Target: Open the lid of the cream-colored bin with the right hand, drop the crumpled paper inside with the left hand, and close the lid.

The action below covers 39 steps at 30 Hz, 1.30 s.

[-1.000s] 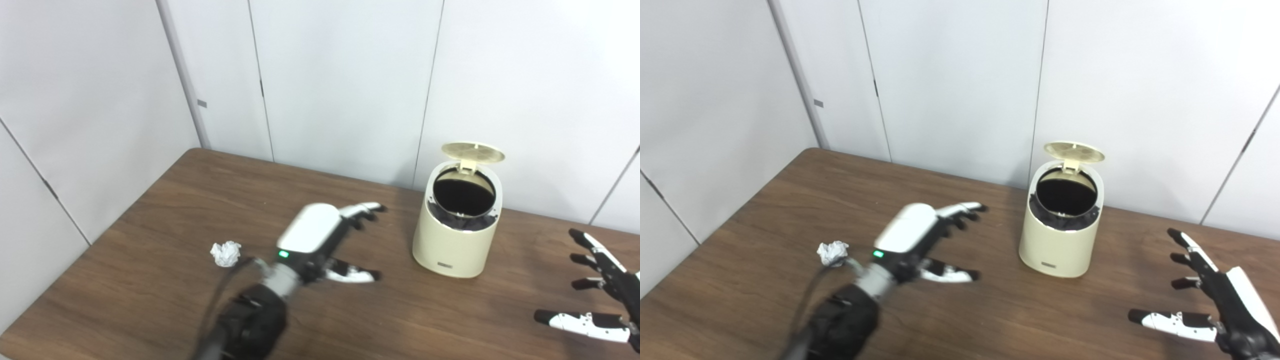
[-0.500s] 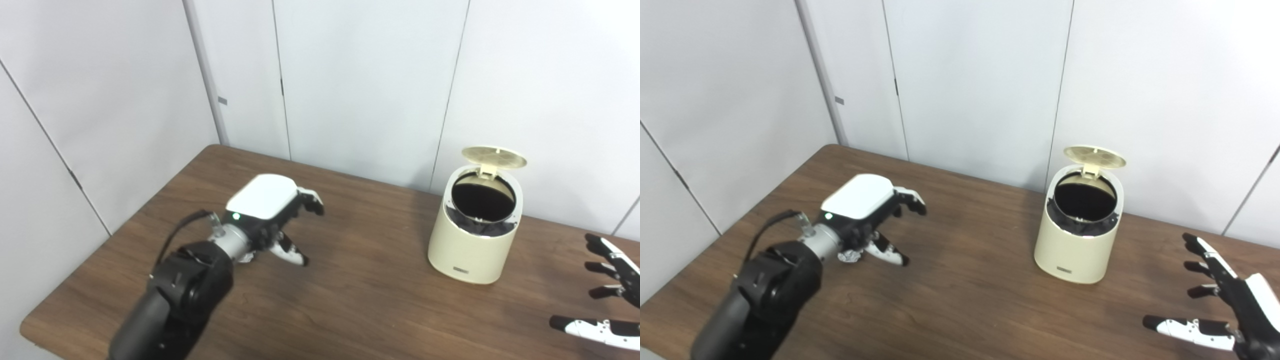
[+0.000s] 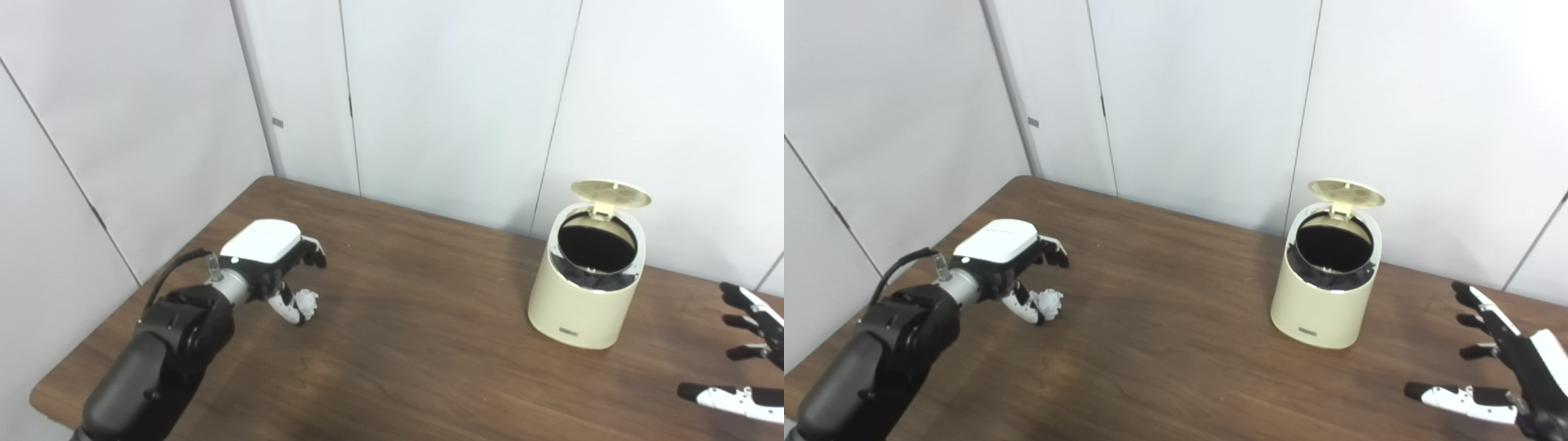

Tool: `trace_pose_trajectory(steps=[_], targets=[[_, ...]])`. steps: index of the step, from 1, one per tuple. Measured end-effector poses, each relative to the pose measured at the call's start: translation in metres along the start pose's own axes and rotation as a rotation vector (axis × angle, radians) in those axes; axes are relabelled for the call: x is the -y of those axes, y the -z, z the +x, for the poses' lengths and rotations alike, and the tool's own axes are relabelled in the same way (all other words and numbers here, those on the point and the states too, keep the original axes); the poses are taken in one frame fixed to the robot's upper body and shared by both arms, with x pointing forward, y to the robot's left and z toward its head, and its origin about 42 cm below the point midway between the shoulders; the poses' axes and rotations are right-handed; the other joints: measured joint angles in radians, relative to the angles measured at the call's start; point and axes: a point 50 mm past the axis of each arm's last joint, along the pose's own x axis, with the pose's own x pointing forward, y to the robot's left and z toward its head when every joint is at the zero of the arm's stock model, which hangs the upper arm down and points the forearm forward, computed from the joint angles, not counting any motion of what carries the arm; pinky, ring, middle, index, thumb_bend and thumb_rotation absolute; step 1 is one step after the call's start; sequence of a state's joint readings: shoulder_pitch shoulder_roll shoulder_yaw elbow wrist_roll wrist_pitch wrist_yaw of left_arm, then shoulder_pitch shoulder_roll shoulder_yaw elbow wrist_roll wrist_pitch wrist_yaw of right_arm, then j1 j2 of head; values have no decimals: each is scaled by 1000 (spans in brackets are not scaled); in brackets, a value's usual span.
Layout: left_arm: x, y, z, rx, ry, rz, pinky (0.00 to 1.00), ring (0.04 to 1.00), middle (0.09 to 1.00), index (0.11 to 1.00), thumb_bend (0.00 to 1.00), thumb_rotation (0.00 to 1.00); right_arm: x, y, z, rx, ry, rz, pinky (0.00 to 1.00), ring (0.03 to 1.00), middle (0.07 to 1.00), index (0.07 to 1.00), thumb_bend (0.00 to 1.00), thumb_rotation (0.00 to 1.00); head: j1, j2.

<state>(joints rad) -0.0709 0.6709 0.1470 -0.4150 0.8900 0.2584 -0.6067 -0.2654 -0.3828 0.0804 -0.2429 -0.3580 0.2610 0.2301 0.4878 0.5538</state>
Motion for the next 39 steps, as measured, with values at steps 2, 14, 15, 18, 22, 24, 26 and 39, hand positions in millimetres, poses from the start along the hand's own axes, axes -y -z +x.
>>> trace_pose_trajectory(steps=[2,14,15,18,22,24,26,39], targets=[[0,2,1,-4,-1,-8,536,657,686,736,900,0,0,0,0,-1,-1,2,655,871,933,918,760,222,0,0],[17,19,13,-58,27,3,477,608,669,735,917,0,0,1,0,-8,-6,3,571,828,911,914,775,251,2,8],[19,21,14,-61,24,3,477,606,669,741,916,0,0,0,0,-8,-6,2,568,828,910,913,777,255,2,11],[24,24,16,-62,18,4,480,601,668,754,919,0,0,0,0,-8,-7,4,564,830,915,914,778,259,2,14],[28,24,16,-59,26,-5,475,594,663,766,897,0,0,1,0,-8,-7,3,549,829,919,913,779,264,0,17],[30,23,16,-62,32,-20,445,556,623,763,894,0,0,1,0,-8,-7,4,561,830,919,912,782,264,0,17],[31,23,16,-67,36,-26,519,627,680,767,882,3,0,1,0,-9,-8,5,564,833,924,917,781,275,-2,20],[45,13,18,-56,59,-47,569,691,740,745,864,53,-1,0,-3,-10,-21,6,522,833,933,921,784,310,-11,34]])
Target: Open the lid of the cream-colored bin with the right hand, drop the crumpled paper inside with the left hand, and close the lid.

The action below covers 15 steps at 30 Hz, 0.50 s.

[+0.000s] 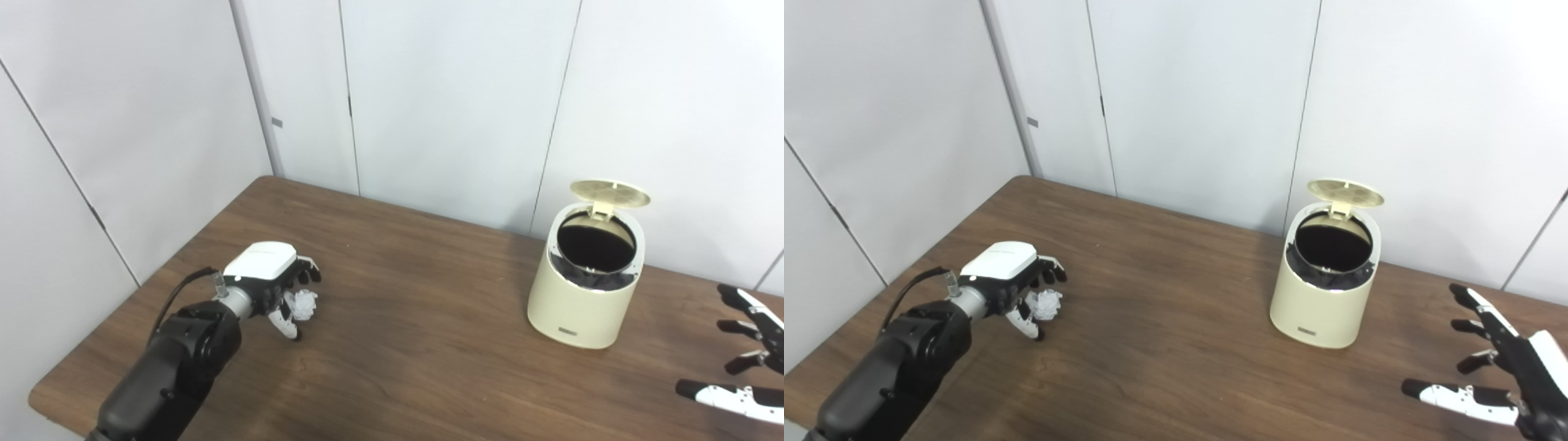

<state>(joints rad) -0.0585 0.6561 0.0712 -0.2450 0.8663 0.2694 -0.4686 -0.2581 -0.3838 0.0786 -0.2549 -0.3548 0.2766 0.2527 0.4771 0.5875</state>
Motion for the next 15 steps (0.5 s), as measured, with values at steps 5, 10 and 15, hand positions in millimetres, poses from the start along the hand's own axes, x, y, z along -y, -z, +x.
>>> trace_pose_trajectory(steps=[5,10,15], targets=[[1,-1,0,-5,-4,1,577,707,751,735,868,74,0,0,-1,-2,1,-2,536,835,937,925,774,305,-3,5],[3,-3,1,0,-18,4,578,706,753,730,857,72,1,-3,-2,1,5,-1,513,829,937,924,776,308,-6,8],[5,-4,3,-1,-37,27,442,542,627,664,833,6,2,-2,-4,-16,7,2,492,817,931,917,780,321,-5,9]])
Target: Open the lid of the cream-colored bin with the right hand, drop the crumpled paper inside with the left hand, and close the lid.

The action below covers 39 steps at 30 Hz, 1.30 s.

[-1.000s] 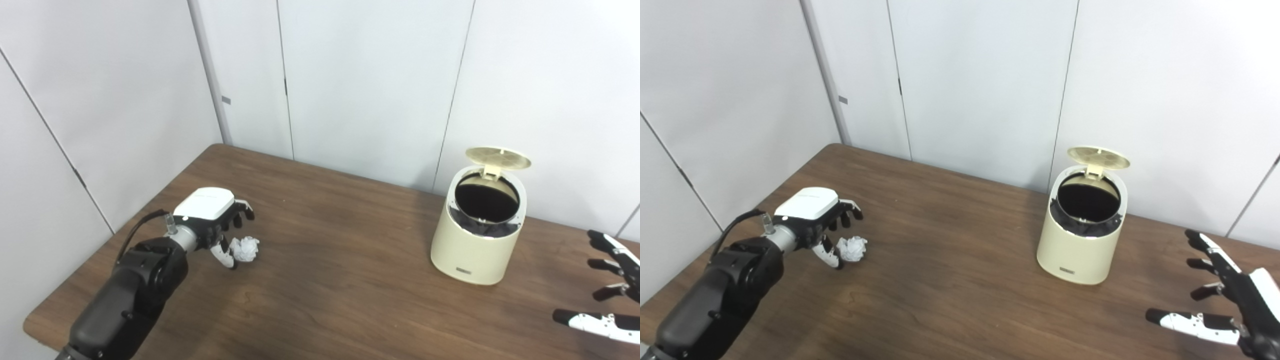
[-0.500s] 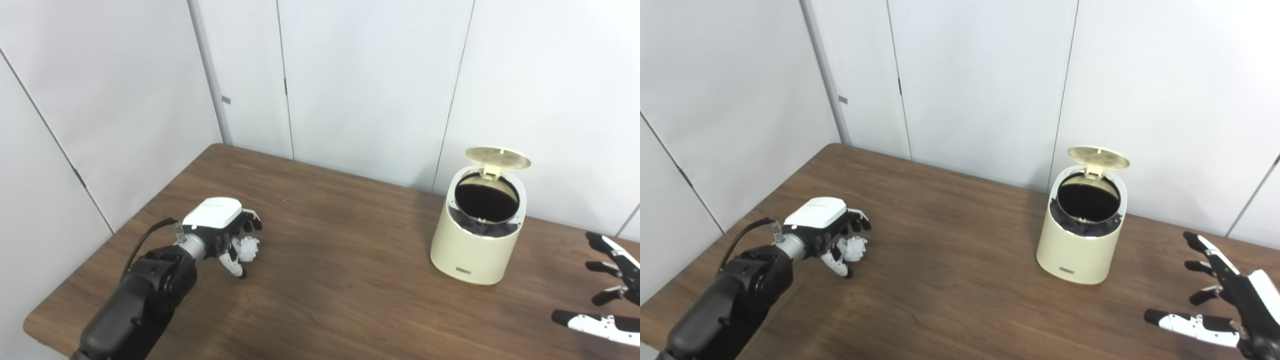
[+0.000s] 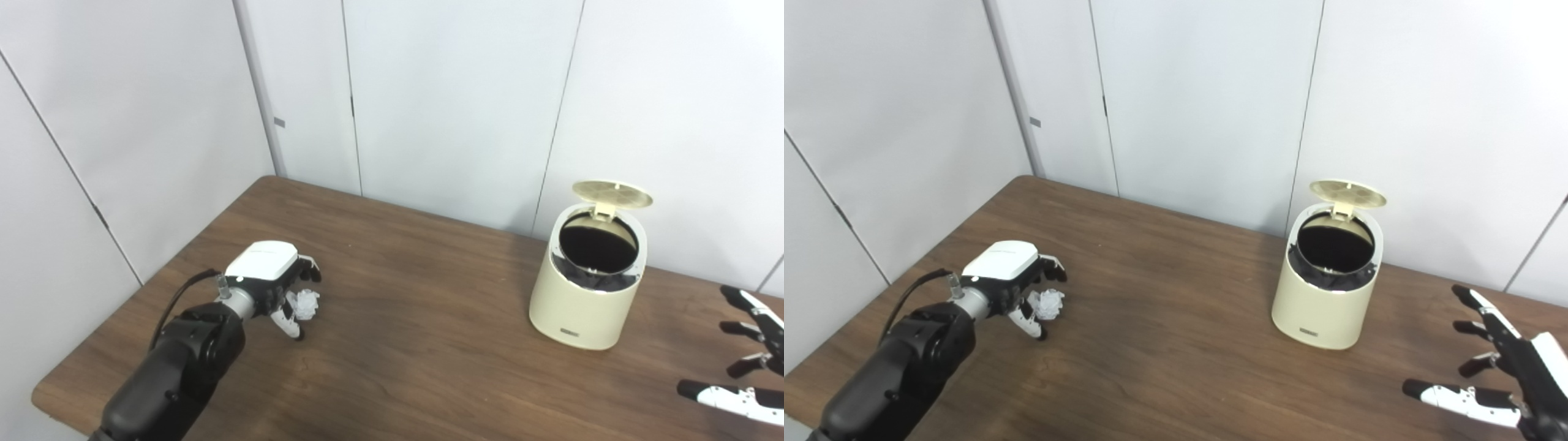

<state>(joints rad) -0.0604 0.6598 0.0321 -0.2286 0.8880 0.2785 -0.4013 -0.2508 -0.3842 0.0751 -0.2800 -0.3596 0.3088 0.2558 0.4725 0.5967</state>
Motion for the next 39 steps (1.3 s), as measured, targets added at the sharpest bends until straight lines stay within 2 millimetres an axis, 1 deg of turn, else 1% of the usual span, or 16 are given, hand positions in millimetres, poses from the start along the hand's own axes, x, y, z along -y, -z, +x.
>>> trace_pose_trajectory(steps=[1,2,3,4,5,7,9,14,18,24,28,33,36,38,39], targets=[[1,0,1,9,-9,2,400,494,592,650,829,3,1,0,0,-1,1,0,490,818,930,916,777,315,0,0],[2,2,2,20,-18,-2,382,472,542,631,692,1,1,0,-1,0,2,-1,484,819,931,915,774,304,0,0],[4,3,3,30,-25,-10,383,417,511,585,576,0,2,-1,-1,0,3,-1,474,816,927,914,774,303,0,5],[4,5,4,39,-34,-20,388,399,498,568,537,0,2,-1,-1,0,4,-1,469,811,924,913,774,301,0,8],[5,6,5,42,-36,-35,403,404,492,538,520,0,3,-1,-2,-1,4,-1,471,811,925,914,779,314,0,8],[8,8,5,45,-36,-48,420,414,496,502,506,0,3,-1,-3,-1,3,-2,475,814,928,918,780,325,-2,11],[11,8,4,50,-41,-51,421,416,496,495,504,0,4,-4,-4,3,6,-4,473,806,922,917,783,337,-2,12],[14,7,4,58,-51,-55,410,407,494,495,503,0,5,-4,-4,0,7,-6,474,800,919,917,781,342,-2,14],[16,5,4,62,-57,-53,401,402,490,500,503,0,5,-3,-5,-2,8,-9,454,790,914,916,779,337,-2,15],[18,4,5,67,-58,-52,393,409,500,506,502,0,4,-2,-6,-8,7,-9,466,794,914,916,777,330,-3,17],[19,3,5,69,-55,-57,401,410,497,506,502,0,4,-1,-6,-10,6,-9,489,814,926,919,768,325,-6,18],[15,0,3,67,-52,-64,412,407,492,500,503,0,4,-1,-6,-11,7,-9,492,812,925,918,765,329,-12,17],[11,-10,-1,99,-34,-60,408,400,485,505,503,0,4,-1,-6,-11,7,-11,484,807,925,915,762,322,-14,17],[4,-15,-3,106,-30,-65,404,396,486,521,501,0,4,-1,-6,-12,8,-9,490,815,929,915,758,305,-14,17],[-1,-17,-4,105,-37,-70,385,391,481,515,502,0,4,-1,-6,-12,7,-8,501,823,932,916,758,302,-12,15]])
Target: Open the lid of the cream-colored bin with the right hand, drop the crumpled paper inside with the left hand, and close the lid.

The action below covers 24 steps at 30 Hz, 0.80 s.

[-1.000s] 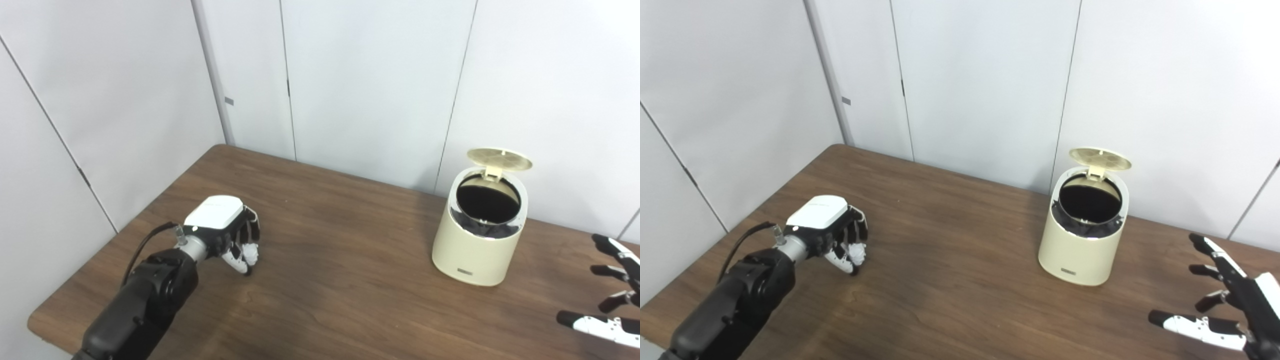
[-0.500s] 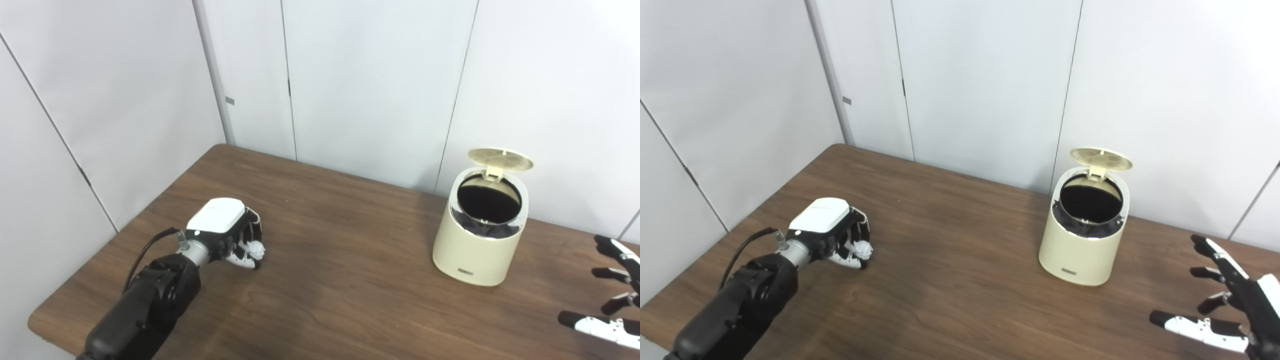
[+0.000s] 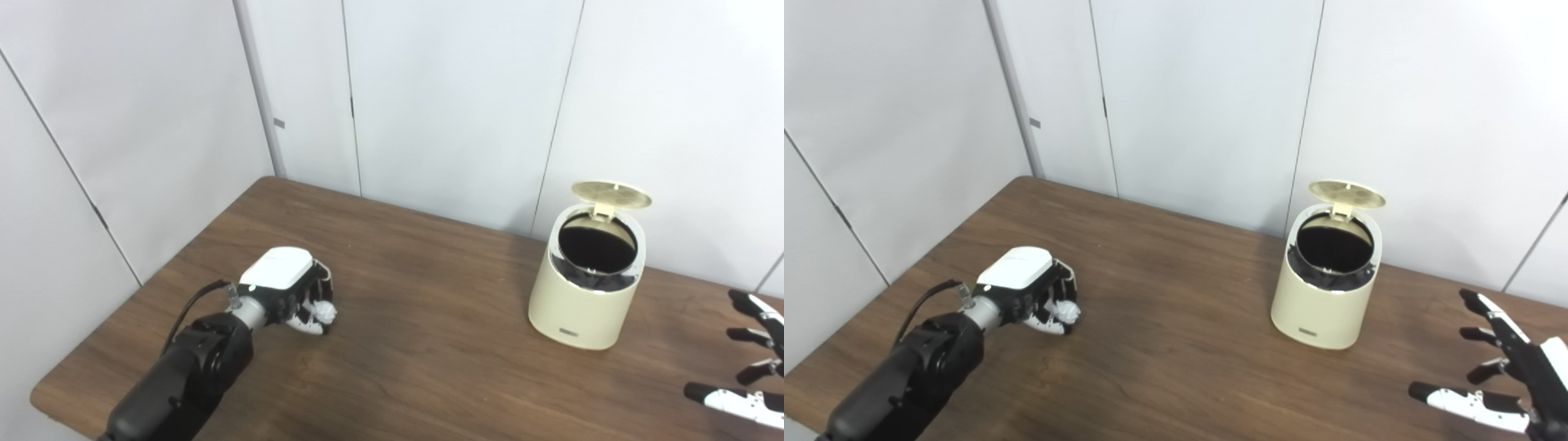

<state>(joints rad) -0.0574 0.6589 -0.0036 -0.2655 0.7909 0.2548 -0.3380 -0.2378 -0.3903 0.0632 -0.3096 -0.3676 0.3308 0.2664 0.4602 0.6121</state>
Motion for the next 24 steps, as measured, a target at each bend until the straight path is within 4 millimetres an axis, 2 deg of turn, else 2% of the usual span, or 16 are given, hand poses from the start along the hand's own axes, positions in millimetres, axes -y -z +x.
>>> trace_pose_trajectory(steps=[4,7,11,14,20,22,24], targets=[[-34,-19,1,45,-93,-12,346,373,474,533,498,0,0,1,0,-1,-2,6,518,833,938,918,750,325,-8,0],[-50,-31,2,77,-159,-16,356,369,472,543,496,0,0,1,0,-1,-3,5,531,836,939,924,740,339,-11,-2],[-60,-53,-1,119,-203,-50,302,352,457,547,494,0,-1,1,1,-4,-5,2,541,843,941,930,752,361,-12,-2],[-62,-69,0,138,-228,-82,304,353,463,546,494,0,-3,2,1,-7,-11,0,540,827,935,927,760,367,-26,-5],[-70,-108,4,207,-306,-165,300,358,466,539,496,0,-8,10,4,-33,-28,-5,533,812,927,929,766,317,-89,-15],[-74,-120,8,239,-322,-168,322,364,470,522,499,0,-11,11,5,-31,-34,-19,567,812,925,927,774,317,-129,-11],[-76,-131,10,279,-332,-169,300,354,463,539,495,0,-14,12,6,-37,-39,-26,604,823,930,928,762,280,-162,-12]])
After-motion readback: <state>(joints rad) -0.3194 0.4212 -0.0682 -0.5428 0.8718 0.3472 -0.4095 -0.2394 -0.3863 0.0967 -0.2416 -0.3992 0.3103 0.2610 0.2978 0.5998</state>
